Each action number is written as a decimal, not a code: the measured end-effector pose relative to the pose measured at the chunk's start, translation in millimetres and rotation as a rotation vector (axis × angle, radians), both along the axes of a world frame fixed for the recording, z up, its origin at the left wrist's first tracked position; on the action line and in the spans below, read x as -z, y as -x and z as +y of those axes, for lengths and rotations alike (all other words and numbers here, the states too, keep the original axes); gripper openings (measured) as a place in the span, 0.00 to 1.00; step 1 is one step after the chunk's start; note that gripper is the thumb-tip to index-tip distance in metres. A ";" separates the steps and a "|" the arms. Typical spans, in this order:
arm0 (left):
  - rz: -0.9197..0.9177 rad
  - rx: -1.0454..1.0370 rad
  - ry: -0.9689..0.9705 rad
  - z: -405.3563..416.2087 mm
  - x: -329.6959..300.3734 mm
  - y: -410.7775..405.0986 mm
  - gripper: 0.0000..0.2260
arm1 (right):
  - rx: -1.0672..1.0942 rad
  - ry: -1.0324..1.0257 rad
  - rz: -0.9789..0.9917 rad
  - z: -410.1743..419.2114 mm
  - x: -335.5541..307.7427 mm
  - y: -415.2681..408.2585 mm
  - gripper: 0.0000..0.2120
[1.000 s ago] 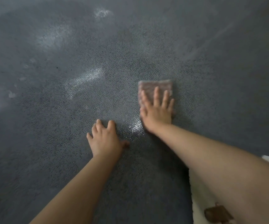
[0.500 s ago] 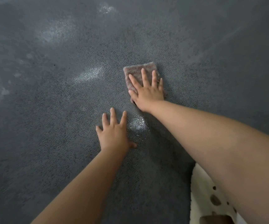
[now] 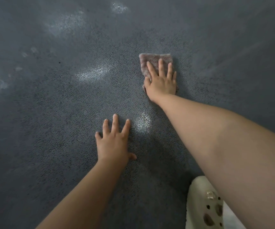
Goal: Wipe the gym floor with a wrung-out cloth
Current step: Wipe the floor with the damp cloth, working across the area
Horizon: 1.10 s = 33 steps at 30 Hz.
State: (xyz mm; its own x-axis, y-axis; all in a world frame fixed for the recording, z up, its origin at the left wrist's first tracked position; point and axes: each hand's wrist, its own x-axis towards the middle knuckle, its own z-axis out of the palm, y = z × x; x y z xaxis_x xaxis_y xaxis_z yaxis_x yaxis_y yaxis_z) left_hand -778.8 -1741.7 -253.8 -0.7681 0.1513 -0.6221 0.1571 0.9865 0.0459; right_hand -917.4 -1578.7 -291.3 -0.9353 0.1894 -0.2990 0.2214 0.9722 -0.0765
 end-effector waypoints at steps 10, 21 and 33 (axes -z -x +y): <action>-0.004 0.000 -0.012 -0.3 0.1 -1.9 0.51 | 0.587 -0.026 -0.011 119.9 -2.5 -54.0 0.27; -0.033 -0.036 -0.001 7.4 -1.3 3.2 0.52 | 0.243 -0.026 -0.019 28.9 0.8 -87.6 0.27; -0.047 -0.049 -0.052 4.9 -0.4 3.4 0.52 | 0.548 -0.031 -0.048 121.4 -3.3 -77.1 0.26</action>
State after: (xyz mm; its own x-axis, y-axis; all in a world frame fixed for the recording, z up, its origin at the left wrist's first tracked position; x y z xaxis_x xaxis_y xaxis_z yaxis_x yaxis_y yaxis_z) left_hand -782.3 -1736.8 -253.4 -0.7455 0.1475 -0.6500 0.1050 0.9890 0.1040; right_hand -840.3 -1457.3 -288.0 -0.6826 0.6545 -0.3252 0.6985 0.7151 -0.0272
